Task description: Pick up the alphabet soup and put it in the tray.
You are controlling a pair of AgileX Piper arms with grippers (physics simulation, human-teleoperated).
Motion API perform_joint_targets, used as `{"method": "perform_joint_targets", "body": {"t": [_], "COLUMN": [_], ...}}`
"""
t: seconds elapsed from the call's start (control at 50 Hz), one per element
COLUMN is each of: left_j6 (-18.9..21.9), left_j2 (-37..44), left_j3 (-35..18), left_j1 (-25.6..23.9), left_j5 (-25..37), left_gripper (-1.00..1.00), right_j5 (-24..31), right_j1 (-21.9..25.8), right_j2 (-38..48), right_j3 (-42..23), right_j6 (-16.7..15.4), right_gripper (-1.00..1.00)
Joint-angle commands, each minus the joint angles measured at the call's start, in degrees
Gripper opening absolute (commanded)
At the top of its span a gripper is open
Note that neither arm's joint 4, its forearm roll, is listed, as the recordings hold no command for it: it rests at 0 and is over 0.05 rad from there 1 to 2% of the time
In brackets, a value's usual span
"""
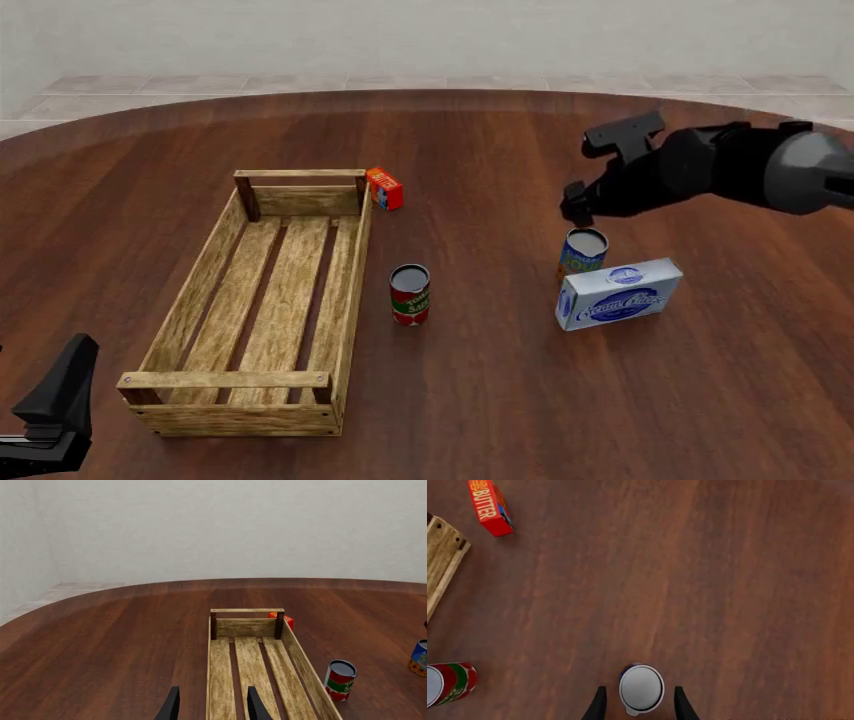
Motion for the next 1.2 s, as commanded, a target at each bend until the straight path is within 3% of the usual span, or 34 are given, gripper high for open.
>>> {"method": "perform_joint_targets", "body": {"t": [0.02, 1.2], "left_j6": [0.0, 0.0], "left_j2": [0.0, 0.0], "left_j3": [0.0, 0.0], "left_j1": [0.0, 0.0], "left_j5": [0.0, 0.0], "left_gripper": [1.0, 1.0], "right_j5": [-0.48, -4.22], "right_j1": [-0.17, 0.12], "right_j2": [0.13, 3.0], "right_j3": [0.72, 3.42], "right_j6": [0.18, 1.64], "right_gripper": [1.0, 1.0]}}
